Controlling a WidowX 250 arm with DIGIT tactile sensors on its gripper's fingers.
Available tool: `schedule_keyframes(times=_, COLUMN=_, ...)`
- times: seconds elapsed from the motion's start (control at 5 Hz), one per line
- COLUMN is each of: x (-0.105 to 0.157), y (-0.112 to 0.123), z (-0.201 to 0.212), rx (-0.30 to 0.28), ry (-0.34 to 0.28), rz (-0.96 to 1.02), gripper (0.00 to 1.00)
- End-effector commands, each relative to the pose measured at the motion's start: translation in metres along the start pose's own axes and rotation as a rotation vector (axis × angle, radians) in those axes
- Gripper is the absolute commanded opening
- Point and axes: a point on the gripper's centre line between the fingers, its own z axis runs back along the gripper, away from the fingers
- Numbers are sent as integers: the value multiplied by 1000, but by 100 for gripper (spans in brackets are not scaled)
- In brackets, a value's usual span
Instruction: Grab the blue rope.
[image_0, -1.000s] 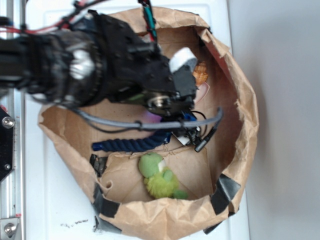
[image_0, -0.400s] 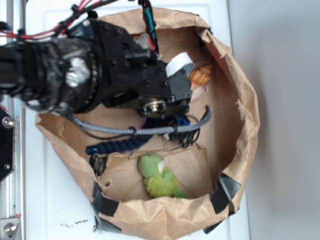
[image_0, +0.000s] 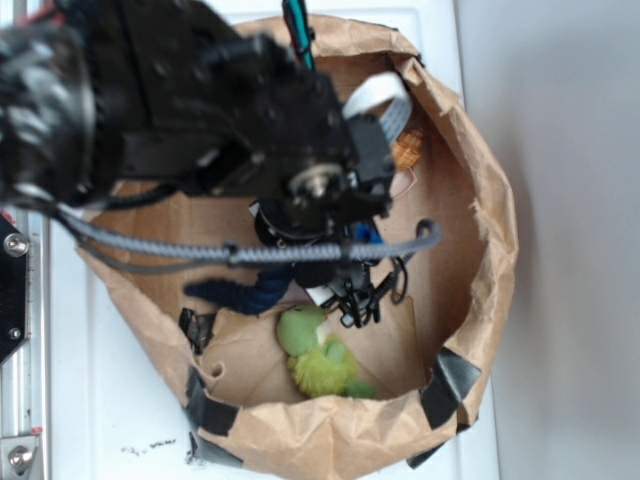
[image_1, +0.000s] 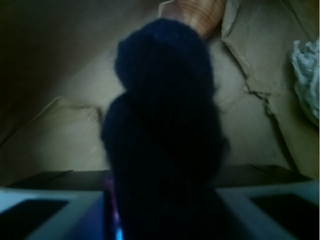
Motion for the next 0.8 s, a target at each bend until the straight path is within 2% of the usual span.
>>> schedule_keyframes(times=0.0, x=20, y=-4, z=87, rx=-76, ry=-47, rz=-35, gripper=0)
schedule_keyframes(times=0.4, x=15, y=-15, z=109, rx=-49, ry=-152, rz=-67, gripper=0)
schedule_keyframes(times=0.6, x=11, y=-19, z=103, rx=-19, ry=-201, rz=-111, gripper=0)
